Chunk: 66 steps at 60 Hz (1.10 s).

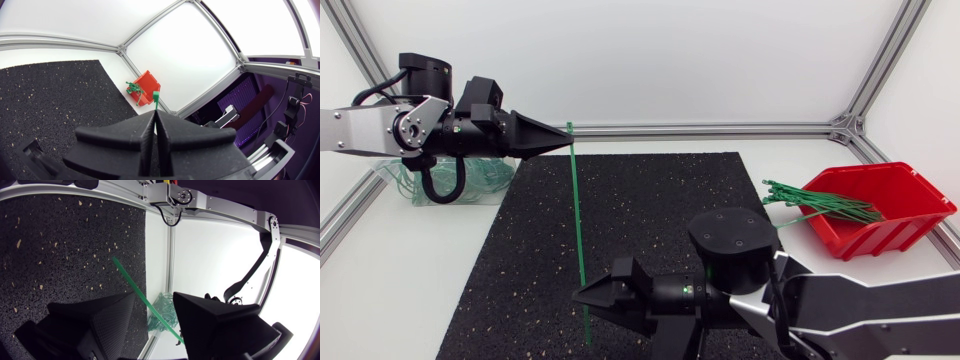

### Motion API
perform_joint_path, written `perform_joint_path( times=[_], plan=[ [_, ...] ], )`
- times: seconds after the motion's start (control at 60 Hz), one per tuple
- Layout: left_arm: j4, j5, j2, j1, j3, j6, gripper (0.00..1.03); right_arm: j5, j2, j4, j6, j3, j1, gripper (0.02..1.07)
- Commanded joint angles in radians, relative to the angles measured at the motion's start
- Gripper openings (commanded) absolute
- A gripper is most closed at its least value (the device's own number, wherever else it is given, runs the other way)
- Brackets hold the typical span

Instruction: Take a green cable tie from the red box, thread the tail through the head to close it, then place it in the transparent bin on the left.

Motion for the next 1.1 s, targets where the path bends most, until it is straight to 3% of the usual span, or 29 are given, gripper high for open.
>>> perform_joint_path(
  times=[0.0,0.05,0.15,0.8,1.017,1.083],
  plan=[
    [-0.010,0.017,-0.017,-0.005,-0.017,0.016,0.04,0.008,0.011,0.015,-0.030,-0.030,0.012,0.44],
    [-0.010,0.019,-0.023,-0.004,-0.022,0.016,0.04,0.013,0.006,0.015,-0.029,-0.032,0.011,0.43],
    [-0.010,0.019,-0.029,-0.002,-0.025,0.016,0.04,0.013,-0.002,0.014,-0.029,-0.042,0.012,0.29],
    [-0.015,0.017,-0.053,-0.010,-0.053,0.018,0.04,0.064,0.018,0.022,-0.030,-0.039,0.063,0.27],
    [-0.016,0.019,-0.060,-0.011,-0.056,0.018,0.04,0.076,0.023,0.022,-0.039,-0.035,0.065,0.08],
    [-0.016,0.019,-0.063,-0.010,-0.059,0.018,0.04,0.079,0.018,0.023,-0.039,-0.038,0.065,0.08]
  ],
)
